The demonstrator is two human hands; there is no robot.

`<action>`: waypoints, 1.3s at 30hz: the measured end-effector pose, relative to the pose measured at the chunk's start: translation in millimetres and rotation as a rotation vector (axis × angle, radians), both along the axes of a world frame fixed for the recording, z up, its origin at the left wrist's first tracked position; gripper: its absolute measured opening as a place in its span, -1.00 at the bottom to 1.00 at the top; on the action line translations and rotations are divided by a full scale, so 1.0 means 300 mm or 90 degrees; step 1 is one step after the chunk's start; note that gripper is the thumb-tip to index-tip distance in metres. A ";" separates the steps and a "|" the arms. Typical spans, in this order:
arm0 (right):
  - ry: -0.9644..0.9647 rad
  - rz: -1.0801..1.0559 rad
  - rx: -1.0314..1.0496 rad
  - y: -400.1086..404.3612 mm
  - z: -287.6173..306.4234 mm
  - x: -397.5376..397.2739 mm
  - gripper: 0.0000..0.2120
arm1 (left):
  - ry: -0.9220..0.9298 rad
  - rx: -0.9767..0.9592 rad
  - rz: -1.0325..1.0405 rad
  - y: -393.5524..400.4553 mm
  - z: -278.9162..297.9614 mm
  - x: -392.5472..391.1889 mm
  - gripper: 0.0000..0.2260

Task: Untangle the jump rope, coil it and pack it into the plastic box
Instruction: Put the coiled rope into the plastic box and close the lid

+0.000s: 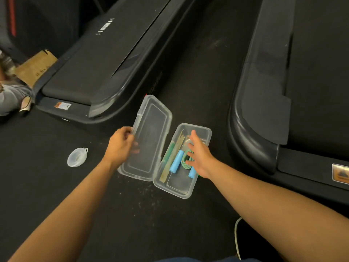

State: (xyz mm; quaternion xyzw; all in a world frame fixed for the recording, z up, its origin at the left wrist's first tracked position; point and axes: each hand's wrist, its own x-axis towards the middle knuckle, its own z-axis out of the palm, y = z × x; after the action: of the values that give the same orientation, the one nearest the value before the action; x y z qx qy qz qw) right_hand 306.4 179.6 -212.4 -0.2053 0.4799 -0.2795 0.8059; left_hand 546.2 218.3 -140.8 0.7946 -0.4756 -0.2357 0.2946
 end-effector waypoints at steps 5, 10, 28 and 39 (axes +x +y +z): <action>0.023 0.012 0.019 0.007 -0.009 -0.005 -0.35 | 0.190 0.005 0.009 0.023 0.005 -0.072 -0.74; 0.039 0.071 -0.012 0.017 -0.023 -0.017 -0.31 | 0.195 0.073 -0.015 0.018 -0.086 -0.146 -0.72; 0.249 -0.070 -0.061 0.045 -0.130 -0.031 -0.63 | -0.039 0.120 -0.153 -0.033 -0.205 -0.234 -0.66; 0.270 -0.053 -0.056 0.064 -0.163 -0.009 -0.62 | -0.137 0.220 -0.173 -0.043 -0.365 -0.175 -0.65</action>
State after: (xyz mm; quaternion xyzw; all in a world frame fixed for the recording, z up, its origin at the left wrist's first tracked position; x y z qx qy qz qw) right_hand 303.6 198.8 -261.2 -0.2747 0.6342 -0.2836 0.6648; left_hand 493.6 205.3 -250.3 0.7826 -0.5593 -0.2649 0.0678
